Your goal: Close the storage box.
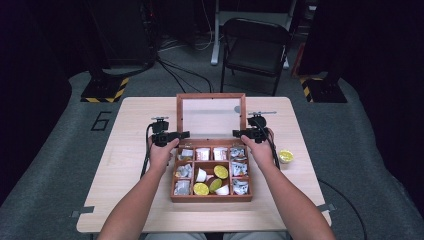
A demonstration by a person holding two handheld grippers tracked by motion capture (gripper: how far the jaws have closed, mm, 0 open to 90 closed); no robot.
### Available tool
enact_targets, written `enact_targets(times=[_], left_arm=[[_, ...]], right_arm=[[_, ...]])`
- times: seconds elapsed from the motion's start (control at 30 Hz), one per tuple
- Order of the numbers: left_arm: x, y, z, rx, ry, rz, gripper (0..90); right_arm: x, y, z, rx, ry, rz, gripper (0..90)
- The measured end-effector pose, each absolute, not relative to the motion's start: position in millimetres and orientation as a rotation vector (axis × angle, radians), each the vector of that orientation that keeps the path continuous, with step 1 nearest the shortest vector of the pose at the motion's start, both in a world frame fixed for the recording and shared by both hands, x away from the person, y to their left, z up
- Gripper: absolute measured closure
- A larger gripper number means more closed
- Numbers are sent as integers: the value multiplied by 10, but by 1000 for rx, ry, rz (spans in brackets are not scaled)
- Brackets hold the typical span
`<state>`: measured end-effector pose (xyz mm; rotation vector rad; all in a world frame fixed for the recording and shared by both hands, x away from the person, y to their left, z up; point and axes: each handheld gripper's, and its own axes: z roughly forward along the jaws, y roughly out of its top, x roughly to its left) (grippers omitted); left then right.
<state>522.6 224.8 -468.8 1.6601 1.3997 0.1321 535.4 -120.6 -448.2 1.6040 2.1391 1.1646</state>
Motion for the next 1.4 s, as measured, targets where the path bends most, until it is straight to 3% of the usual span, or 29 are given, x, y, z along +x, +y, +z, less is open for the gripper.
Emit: enact_targets(times=[0.37,0.9,1.23,1.4], left_arm=[[4978,2325,-4557,1685,1275,229,404],[4572,2355,-4080,1684,1156,345,400],[4264,2453,-3844,1700,1090,343,424],[4131,2460,-3841,1708,1070,329,450]], right_arm=[[5058,-1235,-4286,1499,2100,1262,388],[4745,-1251,-3883,1351,2130,1219,447],[4497,-1350,-3753,1295,2164,1268,457],[4346,-1408,-3728,1247,2180,1281,528]])
